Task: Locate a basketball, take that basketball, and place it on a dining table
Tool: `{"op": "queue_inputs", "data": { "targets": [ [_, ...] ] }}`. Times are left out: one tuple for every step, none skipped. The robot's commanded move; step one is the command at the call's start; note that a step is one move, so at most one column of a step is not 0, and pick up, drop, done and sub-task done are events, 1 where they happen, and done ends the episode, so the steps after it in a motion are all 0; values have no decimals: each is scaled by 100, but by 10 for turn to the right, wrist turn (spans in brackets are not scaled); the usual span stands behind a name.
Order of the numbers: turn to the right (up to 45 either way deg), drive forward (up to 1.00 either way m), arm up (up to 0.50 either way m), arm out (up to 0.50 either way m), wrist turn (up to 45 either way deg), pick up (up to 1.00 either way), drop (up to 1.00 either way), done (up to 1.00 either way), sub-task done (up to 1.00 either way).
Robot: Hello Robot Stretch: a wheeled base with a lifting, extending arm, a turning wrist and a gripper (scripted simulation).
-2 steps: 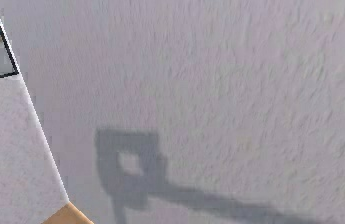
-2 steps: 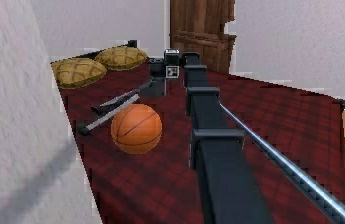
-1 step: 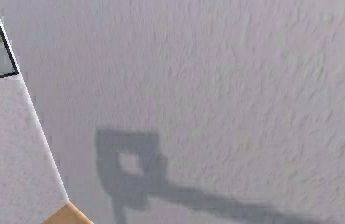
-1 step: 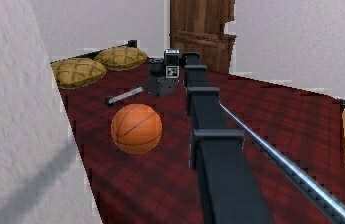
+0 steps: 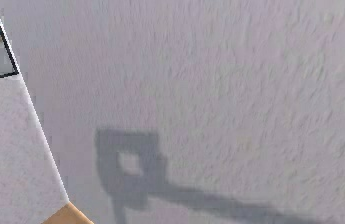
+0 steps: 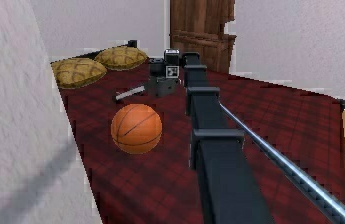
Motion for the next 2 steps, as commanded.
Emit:
{"op": "queue_inputs", "data": {
  "targets": [
    [0,0,-20,0,0,0,0,0,0],
    [0,0,0,0,0,100,0,0,0]
  ]
}}
